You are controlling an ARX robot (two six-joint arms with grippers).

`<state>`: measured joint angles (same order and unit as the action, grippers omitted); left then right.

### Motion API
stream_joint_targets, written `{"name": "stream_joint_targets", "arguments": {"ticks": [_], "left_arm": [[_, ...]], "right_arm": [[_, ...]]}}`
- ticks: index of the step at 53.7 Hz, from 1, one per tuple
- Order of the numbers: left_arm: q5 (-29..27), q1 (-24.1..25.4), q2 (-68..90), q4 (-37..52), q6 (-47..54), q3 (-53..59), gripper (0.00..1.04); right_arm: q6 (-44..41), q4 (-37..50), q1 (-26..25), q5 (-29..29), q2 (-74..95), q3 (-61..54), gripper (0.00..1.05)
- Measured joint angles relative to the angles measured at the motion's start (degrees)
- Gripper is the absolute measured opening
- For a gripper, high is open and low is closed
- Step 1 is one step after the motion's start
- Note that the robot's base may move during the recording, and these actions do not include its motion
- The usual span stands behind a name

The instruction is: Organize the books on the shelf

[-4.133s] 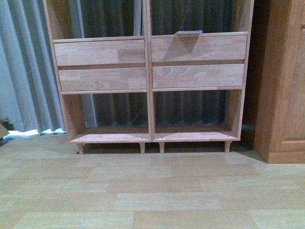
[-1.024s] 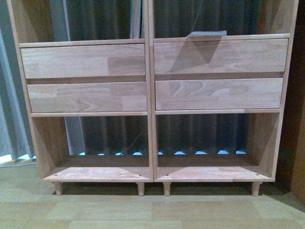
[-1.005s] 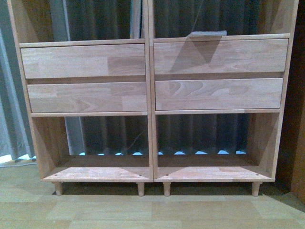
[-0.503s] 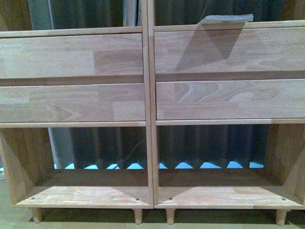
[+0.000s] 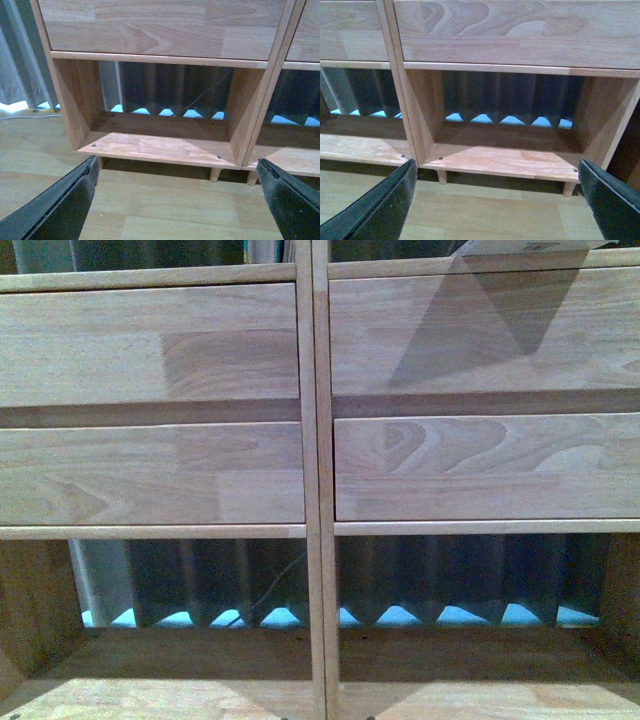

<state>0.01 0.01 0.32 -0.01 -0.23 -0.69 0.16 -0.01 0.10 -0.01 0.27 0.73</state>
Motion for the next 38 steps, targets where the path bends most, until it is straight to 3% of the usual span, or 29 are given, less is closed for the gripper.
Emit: {"name": "stream_joint_targets", "arguments": {"ticks": [38], "left_arm": [[0.0,0.0,0.0,0.0,0.0,0.0,0.97]], "right_arm": [[0.0,0.0,0.0,0.0,0.0,0.0,0.98]]}}
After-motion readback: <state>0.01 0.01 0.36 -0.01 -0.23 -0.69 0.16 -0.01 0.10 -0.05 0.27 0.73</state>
